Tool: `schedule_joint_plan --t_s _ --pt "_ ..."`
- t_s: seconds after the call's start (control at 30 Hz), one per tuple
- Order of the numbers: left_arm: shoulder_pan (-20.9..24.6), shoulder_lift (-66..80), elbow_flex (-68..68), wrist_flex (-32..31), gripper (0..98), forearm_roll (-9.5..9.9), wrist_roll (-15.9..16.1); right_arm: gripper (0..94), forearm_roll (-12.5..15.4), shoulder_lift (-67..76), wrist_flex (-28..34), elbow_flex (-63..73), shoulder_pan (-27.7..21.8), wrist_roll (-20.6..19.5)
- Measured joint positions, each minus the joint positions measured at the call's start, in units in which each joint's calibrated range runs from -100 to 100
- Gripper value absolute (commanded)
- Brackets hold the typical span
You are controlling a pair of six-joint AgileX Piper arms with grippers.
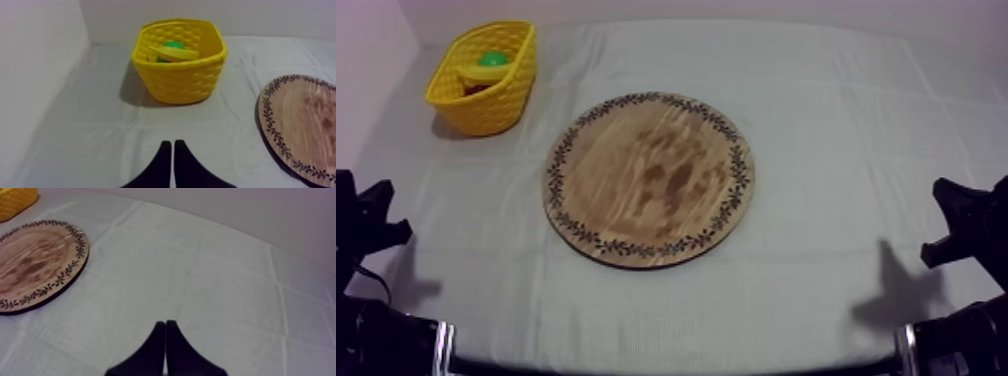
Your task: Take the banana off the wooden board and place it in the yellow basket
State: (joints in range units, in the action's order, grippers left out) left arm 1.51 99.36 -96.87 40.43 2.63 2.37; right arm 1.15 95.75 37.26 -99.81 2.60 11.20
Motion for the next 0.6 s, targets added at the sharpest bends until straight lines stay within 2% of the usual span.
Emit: schedule_joint_plan --t_s 0.17,0.3,0.6 --pt "0.19 0.29 -0.76 -1.04 0.0 0.14 -0.59 0.3 0.00 0.00 0.00 0.00 0.00 0.00" --pt "0.11 0.35 -1.64 -3.54 0.0 1.16 -1.46 0.3 0.00 0.00 0.00 0.00 0.00 0.00" --pt "1.12 0.35 -2.74 -7.80 0.0 1.37 -2.37 0.3 0.00 0.00 0.00 0.00 0.00 0.00"
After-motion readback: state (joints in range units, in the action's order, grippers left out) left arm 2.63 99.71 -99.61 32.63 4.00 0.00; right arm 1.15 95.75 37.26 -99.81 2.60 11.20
